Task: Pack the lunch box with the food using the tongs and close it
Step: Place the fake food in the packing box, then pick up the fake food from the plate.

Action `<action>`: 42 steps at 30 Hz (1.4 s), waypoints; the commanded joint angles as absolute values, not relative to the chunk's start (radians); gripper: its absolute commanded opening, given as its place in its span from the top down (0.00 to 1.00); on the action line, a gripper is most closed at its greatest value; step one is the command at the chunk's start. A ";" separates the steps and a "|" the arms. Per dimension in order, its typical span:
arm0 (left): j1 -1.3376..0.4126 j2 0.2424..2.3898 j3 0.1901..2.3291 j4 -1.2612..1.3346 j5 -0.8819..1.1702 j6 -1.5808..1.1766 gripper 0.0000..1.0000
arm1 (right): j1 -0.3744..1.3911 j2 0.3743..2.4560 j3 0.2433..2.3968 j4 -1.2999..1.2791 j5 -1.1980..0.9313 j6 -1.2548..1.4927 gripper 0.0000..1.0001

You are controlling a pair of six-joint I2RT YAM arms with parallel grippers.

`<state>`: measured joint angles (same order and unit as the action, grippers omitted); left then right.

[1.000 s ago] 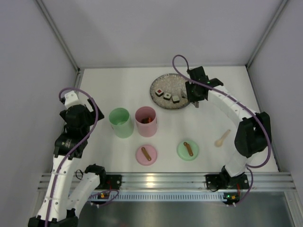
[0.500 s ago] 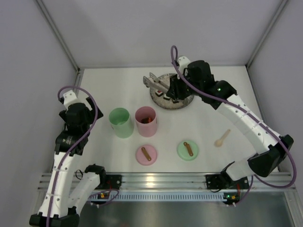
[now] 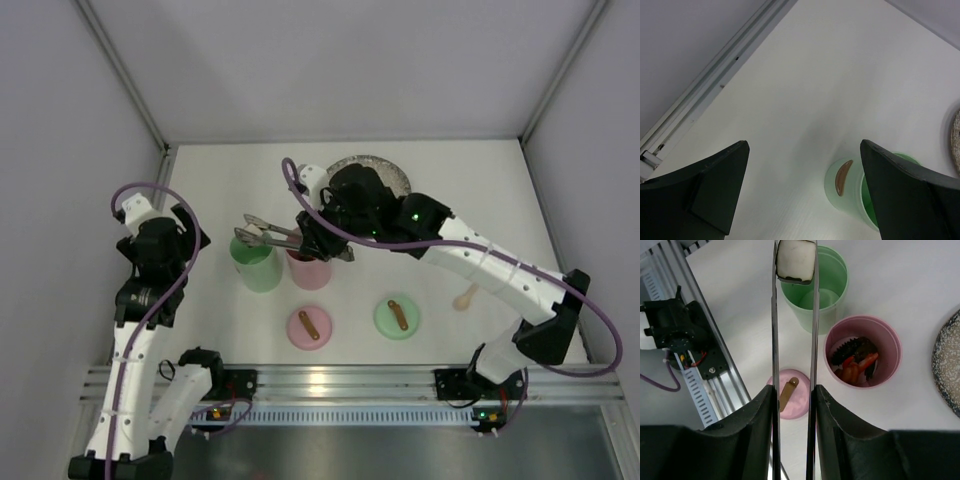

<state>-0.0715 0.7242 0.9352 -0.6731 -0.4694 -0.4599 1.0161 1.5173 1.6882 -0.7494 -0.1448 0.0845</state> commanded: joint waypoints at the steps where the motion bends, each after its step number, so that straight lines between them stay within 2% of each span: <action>1: -0.057 0.715 0.963 -0.632 -0.520 -0.480 0.01 | 1.045 1.569 1.750 -0.744 -0.077 0.058 0.75; 5: -0.055 0.712 0.960 -0.646 -0.549 -0.492 0.01 | 1.048 1.624 1.790 -0.749 -0.043 0.046 0.75; 12: -0.055 0.706 0.948 -0.649 -0.543 -0.476 0.01 | 1.051 1.698 1.855 -0.770 -0.041 0.037 0.62; 22: -0.074 0.701 0.940 -0.653 -0.558 -0.457 0.01 | 1.052 1.712 1.905 -0.784 -0.041 0.023 0.51; 29: -0.083 0.704 0.939 -0.653 -0.560 -0.449 0.01 | 1.046 1.681 1.954 -0.790 -0.003 0.032 0.53; 33: -0.089 0.704 0.939 -0.653 -0.564 -0.448 0.01 | 0.965 1.594 1.922 -0.790 0.093 0.072 0.53; 42: -0.112 0.703 0.936 -0.652 -0.561 -0.443 0.01 | 0.672 1.473 1.677 -0.779 0.199 0.193 0.54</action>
<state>-0.1055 0.7109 0.9348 -0.6739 -0.5442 -0.4561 0.7219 1.5085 1.7226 -0.8082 0.1333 0.1349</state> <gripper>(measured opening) 0.988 0.468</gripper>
